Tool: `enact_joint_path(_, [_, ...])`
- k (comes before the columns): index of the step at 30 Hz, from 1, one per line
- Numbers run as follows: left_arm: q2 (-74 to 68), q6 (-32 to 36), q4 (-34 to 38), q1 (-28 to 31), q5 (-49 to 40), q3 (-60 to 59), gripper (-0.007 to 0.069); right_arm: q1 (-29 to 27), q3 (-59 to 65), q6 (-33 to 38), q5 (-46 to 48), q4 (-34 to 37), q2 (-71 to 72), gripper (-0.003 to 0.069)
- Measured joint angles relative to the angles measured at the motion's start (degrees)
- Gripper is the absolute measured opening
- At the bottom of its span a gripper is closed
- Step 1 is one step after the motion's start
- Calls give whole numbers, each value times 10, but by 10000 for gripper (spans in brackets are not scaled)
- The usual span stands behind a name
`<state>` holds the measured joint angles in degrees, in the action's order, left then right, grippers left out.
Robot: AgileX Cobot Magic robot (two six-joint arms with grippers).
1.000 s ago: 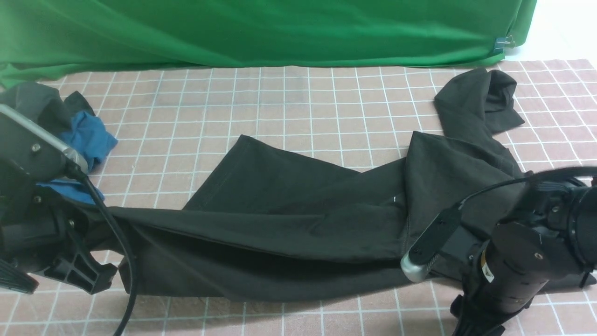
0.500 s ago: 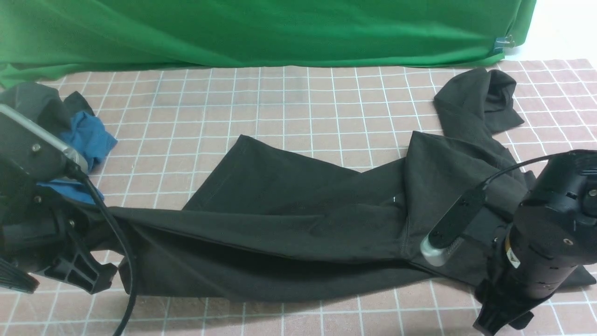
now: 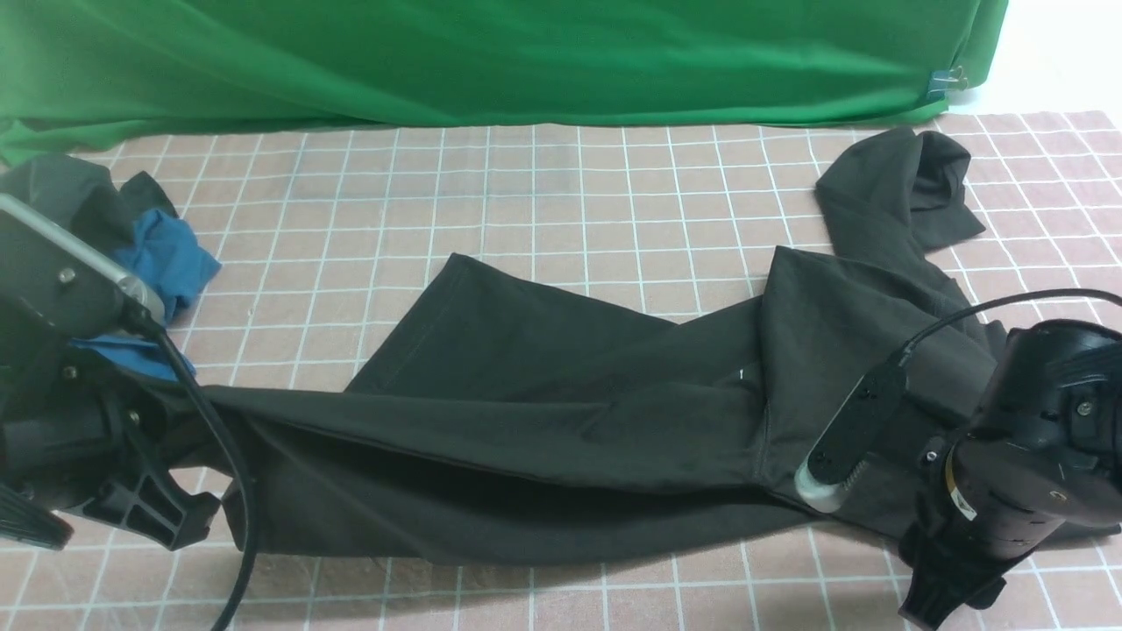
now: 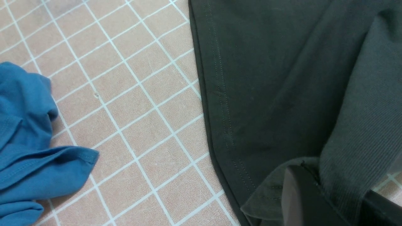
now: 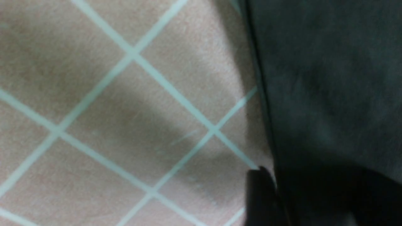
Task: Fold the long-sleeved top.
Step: Spread the long sleeves with your arms and place them on the tabletop
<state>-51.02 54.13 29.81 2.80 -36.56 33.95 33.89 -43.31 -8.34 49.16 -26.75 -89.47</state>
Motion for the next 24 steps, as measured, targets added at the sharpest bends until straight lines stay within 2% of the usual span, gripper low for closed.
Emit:
enact_joint_path(5, [0,0,0,0,-1,0,21,0,-5,-2,36,-3,0,88])
enact_joint_path(6, [0,0,0,0,-4,0,21,0,-6,-3,41,-3,0,64])
enact_joint_path(13, [0,0,0,0,-8,0,21,0,-14,-1,71,26,64,50])
enact_joint_path(19, [0,0,0,0,-4,0,21,0,-46,12,143,118,254,50])
enact_joint_path(24, [0,0,0,0,5,0,21,0,-50,14,187,166,332,49])
